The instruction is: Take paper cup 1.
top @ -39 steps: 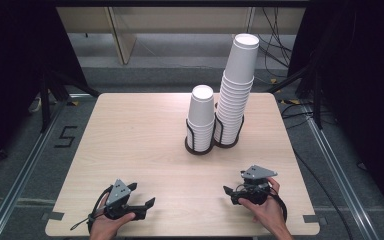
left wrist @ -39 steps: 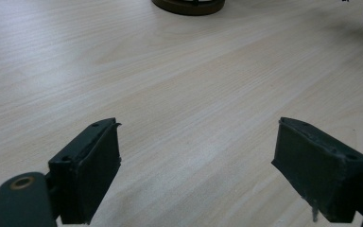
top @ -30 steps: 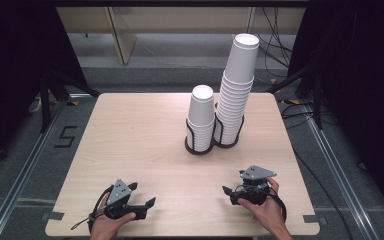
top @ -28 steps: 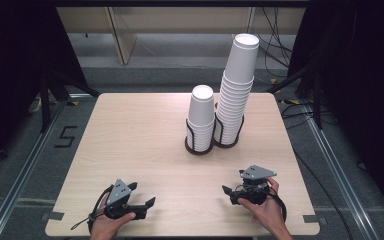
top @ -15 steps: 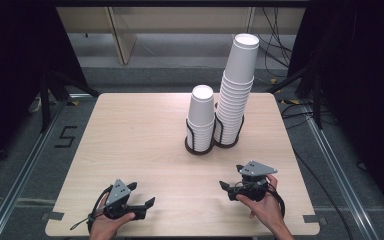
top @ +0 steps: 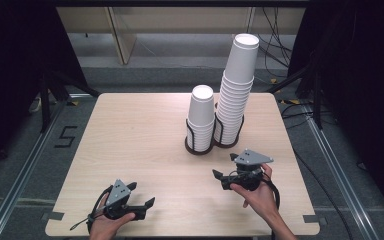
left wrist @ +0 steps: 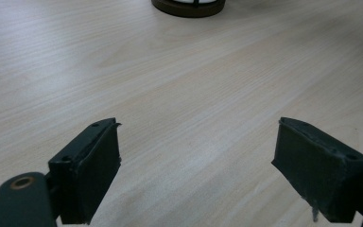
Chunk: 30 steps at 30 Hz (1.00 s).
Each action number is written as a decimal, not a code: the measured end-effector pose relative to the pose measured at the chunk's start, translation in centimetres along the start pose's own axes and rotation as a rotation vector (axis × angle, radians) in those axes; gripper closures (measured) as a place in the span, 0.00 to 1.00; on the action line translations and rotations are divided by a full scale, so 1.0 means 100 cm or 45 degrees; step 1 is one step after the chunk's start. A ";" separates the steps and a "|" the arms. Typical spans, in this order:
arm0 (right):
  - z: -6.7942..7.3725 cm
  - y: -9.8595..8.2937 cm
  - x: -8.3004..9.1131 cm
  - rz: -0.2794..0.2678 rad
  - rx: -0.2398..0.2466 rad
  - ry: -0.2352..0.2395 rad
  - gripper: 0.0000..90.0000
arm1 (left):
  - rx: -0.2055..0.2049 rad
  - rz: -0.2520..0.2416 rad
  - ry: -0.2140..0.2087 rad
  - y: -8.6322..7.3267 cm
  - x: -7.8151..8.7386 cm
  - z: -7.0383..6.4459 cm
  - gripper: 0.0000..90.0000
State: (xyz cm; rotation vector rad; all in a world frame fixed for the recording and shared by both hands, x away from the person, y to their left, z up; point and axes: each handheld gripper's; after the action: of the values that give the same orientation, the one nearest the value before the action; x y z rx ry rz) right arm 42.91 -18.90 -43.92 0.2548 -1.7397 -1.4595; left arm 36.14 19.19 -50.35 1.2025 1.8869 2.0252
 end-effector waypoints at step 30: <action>-0.007 0.080 -0.020 -0.185 -0.031 -0.047 0.19 | 0.001 -0.001 0.017 0.001 -0.002 0.002 0.16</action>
State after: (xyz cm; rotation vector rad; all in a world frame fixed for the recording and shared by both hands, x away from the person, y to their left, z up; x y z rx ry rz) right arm 47.40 -15.71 -37.75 0.3493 -1.7626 -1.5972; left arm 36.45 19.22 -50.41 1.1911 1.8939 2.0375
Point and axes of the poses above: each handheld gripper's, and its own axes: x roughly backward along the jaws, y roughly out of its top, z roughly to its left, and after that the axes turned 3 degrees about -z, right-handed
